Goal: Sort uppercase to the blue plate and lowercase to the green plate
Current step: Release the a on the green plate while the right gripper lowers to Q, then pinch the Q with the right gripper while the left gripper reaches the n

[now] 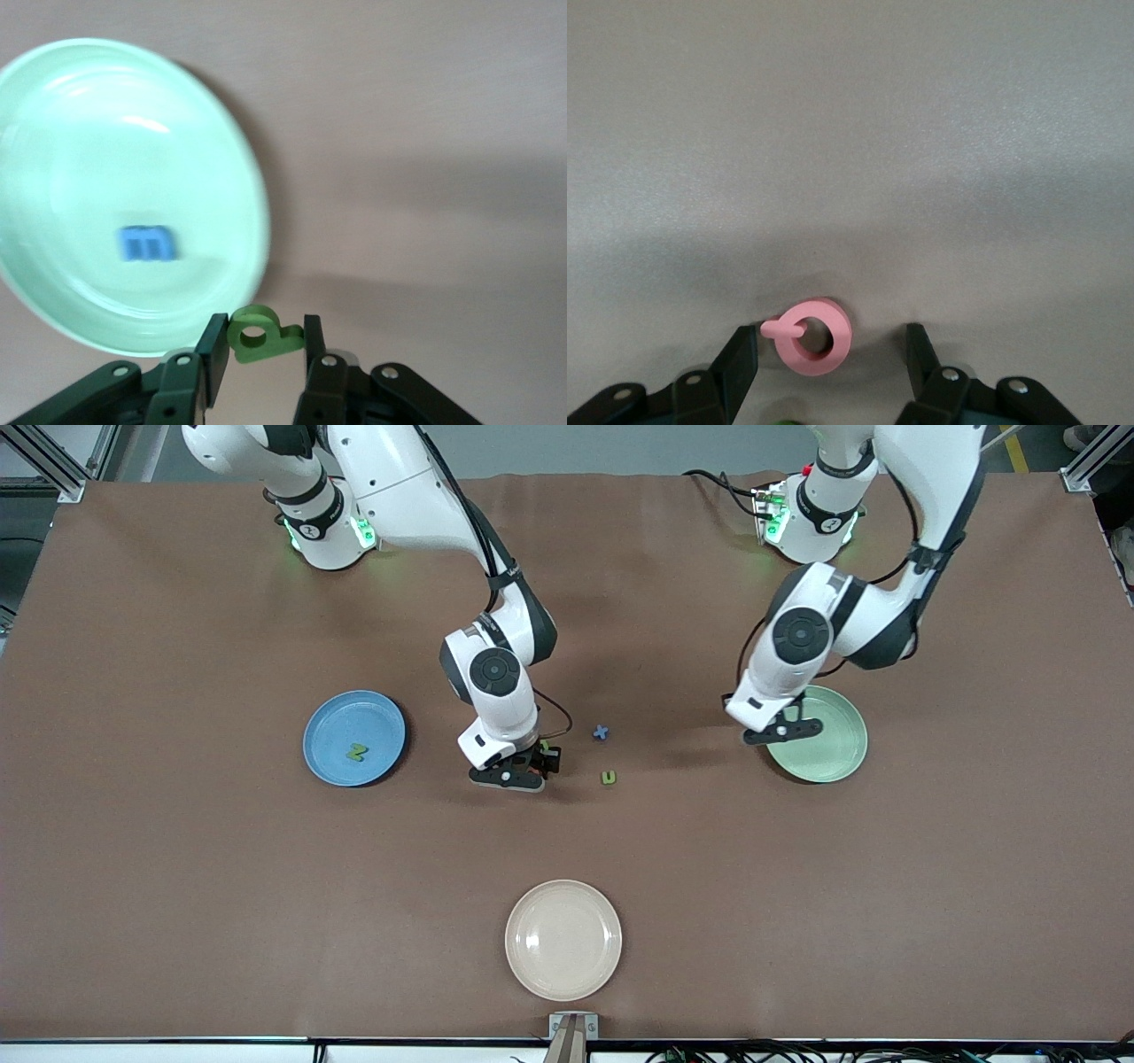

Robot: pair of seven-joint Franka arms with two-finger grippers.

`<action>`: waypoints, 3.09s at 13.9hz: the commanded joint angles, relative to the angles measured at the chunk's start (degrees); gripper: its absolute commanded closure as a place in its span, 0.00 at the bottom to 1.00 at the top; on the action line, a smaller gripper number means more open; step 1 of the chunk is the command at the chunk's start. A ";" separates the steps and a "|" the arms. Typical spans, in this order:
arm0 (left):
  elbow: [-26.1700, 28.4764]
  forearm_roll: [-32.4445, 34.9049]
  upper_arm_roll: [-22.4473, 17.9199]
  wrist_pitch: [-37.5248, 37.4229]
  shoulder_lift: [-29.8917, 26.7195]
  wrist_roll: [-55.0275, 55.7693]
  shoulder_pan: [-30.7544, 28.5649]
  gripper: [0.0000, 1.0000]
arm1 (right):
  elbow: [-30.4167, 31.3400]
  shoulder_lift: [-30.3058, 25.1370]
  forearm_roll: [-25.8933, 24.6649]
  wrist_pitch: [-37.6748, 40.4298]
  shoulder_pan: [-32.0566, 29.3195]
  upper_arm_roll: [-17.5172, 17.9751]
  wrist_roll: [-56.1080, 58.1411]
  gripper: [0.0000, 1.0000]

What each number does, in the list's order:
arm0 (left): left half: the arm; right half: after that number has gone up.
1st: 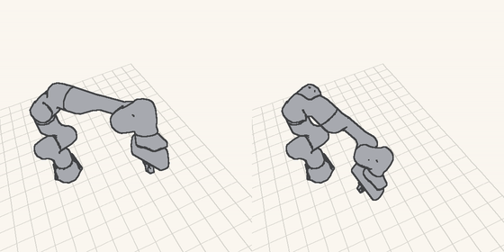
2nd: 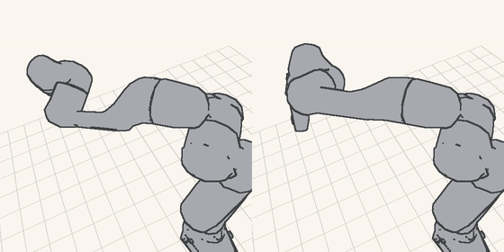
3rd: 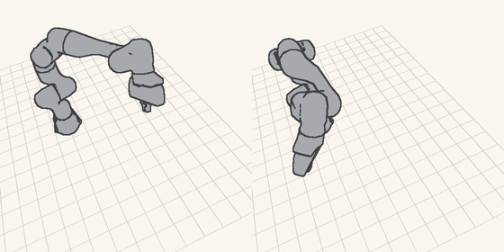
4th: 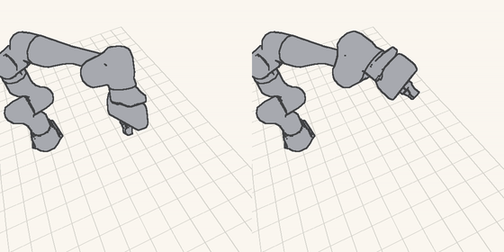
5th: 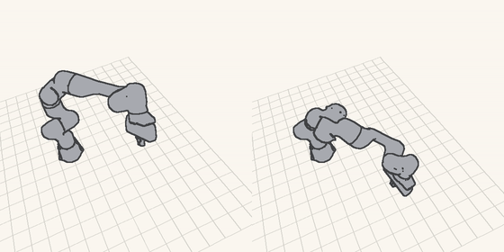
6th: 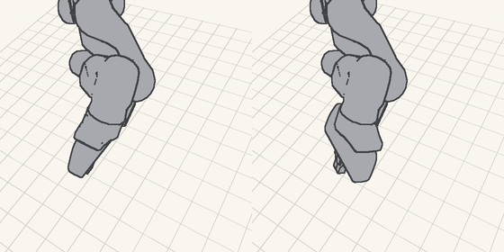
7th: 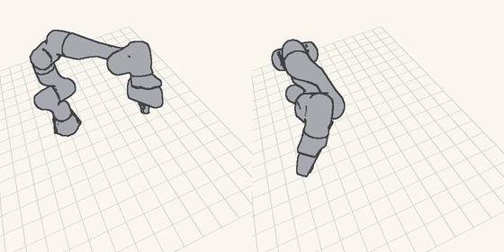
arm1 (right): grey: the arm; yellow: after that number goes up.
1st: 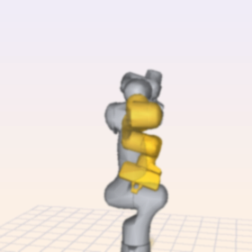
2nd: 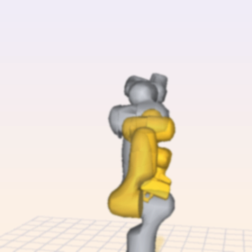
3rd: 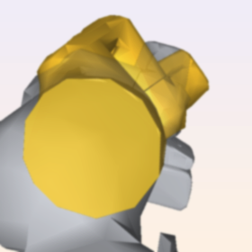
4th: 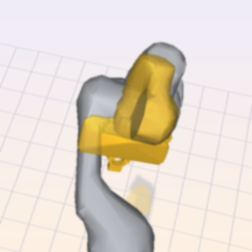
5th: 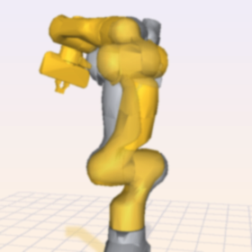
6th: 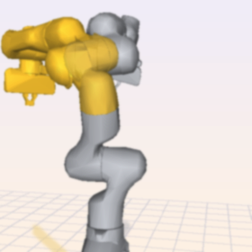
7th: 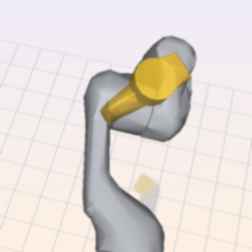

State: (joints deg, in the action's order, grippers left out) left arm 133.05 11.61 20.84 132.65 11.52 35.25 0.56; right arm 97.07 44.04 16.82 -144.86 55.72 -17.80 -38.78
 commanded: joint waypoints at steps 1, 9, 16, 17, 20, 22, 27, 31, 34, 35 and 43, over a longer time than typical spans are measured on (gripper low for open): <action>6.07 0.61 0.43 1.29 -5.01 -6.49 -4.85 0.81 | -1.10 1.14 1.02 -0.24 0.44 -0.04 -0.51 0.33; 7.84 0.61 0.35 7.79 -2.65 -19.77 -16.02 0.80 | -1.01 1.31 0.41 -0.24 0.44 -0.04 0.63 0.73; 7.66 3.59 0.26 11.14 0.88 -20.84 -17.08 0.32 | -1.01 1.31 0.58 -0.07 0.44 -0.04 0.02 0.96; 7.66 3.68 0.35 11.05 0.79 -20.84 -17.00 0.15 | -1.01 1.31 0.58 -0.07 0.44 -0.04 -0.16 0.92; 7.22 3.68 0.87 10.44 -0.52 -19.70 -16.39 0.08 | -1.10 1.31 0.93 0.02 0.35 -0.13 -0.42 0.15; 6.44 3.68 4.72 10.35 -1.14 -17.87 -16.47 0.01 | -1.18 1.31 0.41 -0.07 0.18 -0.13 0.45 0.00; -0.23 3.59 13.70 10.26 2.80 0.40 -14.11 0.01 | -1.62 1.31 -0.39 -0.07 -1.31 -0.13 10.54 0.00; -9.10 3.59 13.71 7.99 9.82 10.96 -7.17 0.01 | -1.62 1.31 -0.47 -0.42 -2.64 -0.13 19.33 0.01; -19.99 3.77 13.35 1.92 16.85 16.58 -2.68 0.01 | -1.53 1.75 -0.56 -1.21 -3.17 -0.13 24.70 0.10; -23.68 4.47 13.27 0.86 19.57 18.43 -1.63 0.01 | -1.53 1.93 -0.56 -2.17 -3.25 -0.13 25.06 0.13; -42.51 8.34 3.18 -3.01 32.25 29.87 13.92 0.02 | -1.36 3.07 -1.61 -3.58 -3.08 -0.13 26.91 0.44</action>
State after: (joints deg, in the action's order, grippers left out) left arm 95.31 19.27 27.40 131.65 41.67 62.95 9.69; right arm 96.40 45.21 16.49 -147.53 53.09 -18.27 -12.75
